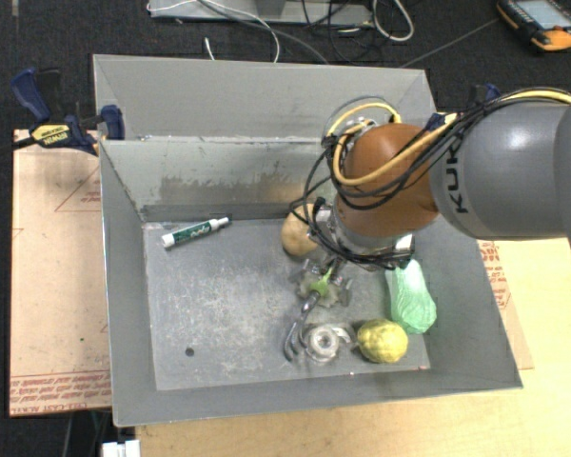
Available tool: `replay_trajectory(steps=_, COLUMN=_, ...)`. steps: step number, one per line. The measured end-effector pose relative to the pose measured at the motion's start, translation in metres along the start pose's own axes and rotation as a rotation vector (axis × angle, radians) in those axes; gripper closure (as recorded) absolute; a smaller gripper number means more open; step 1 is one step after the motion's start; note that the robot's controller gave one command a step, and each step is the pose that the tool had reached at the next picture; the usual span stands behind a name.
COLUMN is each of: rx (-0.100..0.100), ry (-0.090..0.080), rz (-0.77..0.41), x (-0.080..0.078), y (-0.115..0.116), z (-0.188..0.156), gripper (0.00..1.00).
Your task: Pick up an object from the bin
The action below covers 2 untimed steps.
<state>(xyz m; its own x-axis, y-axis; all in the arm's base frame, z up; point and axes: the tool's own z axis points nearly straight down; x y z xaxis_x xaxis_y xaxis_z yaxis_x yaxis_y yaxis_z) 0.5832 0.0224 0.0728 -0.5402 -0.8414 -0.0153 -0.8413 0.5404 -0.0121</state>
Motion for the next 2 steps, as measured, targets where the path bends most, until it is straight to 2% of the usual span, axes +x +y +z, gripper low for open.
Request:
replay_trajectory(steps=1, rx=0.000, ry=0.000, rz=0.000, x=0.000, y=0.000, z=0.000, gripper=1.00)
replay_trajectory(steps=2, rx=-0.006, ry=0.002, rz=0.002, x=0.000, y=0.002, z=-0.031, gripper=1.00)
